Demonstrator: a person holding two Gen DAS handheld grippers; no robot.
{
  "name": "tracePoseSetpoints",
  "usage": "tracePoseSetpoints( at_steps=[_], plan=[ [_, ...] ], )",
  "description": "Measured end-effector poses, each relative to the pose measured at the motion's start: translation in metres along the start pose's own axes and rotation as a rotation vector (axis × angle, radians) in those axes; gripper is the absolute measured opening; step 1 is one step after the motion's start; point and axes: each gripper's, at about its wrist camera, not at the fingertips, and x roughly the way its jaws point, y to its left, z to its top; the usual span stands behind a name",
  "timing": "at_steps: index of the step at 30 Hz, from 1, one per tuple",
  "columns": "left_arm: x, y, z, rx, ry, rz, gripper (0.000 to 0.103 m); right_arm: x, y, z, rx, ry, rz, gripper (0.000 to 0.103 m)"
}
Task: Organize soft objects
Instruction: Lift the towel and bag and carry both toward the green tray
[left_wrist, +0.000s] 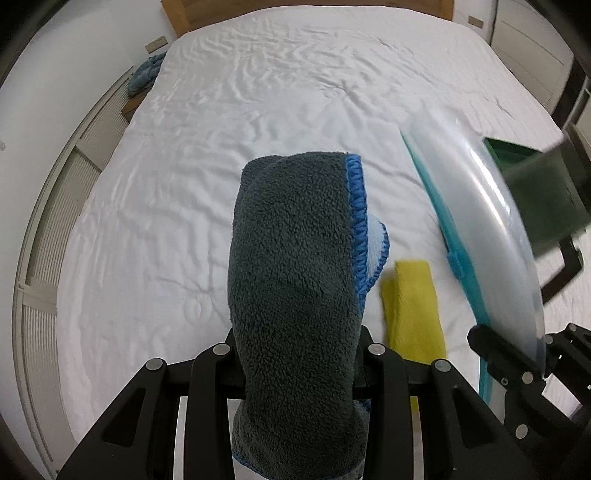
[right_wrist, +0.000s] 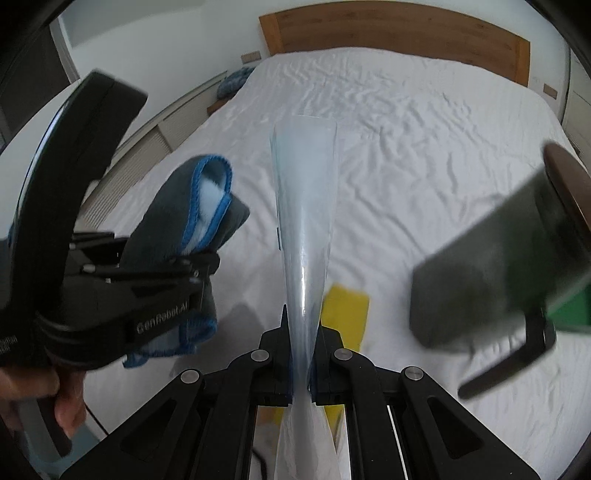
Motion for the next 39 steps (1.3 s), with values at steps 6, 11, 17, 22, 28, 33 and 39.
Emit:
tracePoseSetpoints(
  at_steps=[6, 11, 17, 22, 28, 33, 39],
  plan=[
    [-0.011, -0.015, -0.02, 0.027, 0.031, -0.011, 0.03, -0.032, -0.004, -0.036, 0.001, 0.072, 0.009, 0.005],
    [-0.019, -0.032, -0.041, 0.063, 0.067, -0.047, 0.03, -0.058, -0.013, -0.067, 0.003, 0.128, 0.015, 0.005],
    [-0.03, -0.062, -0.067, 0.128, 0.101, -0.08, 0.03, -0.094, -0.026, -0.099, 0.003, 0.193, 0.004, 0.005],
    [-0.037, -0.095, -0.085, 0.194, 0.138, -0.122, 0.03, -0.121, -0.04, -0.122, 0.014, 0.253, -0.013, 0.005],
    [-0.04, -0.138, -0.108, 0.264, 0.184, -0.179, 0.03, -0.144, -0.058, -0.149, 0.05, 0.302, -0.054, 0.005],
    [-0.045, -0.185, -0.127, 0.335, 0.218, -0.262, 0.03, -0.171, -0.087, -0.172, 0.112, 0.325, -0.118, 0.005],
    [-0.052, -0.251, -0.138, 0.435, 0.238, -0.374, 0.03, -0.209, -0.13, -0.19, 0.193, 0.328, -0.22, 0.005]
  ],
)
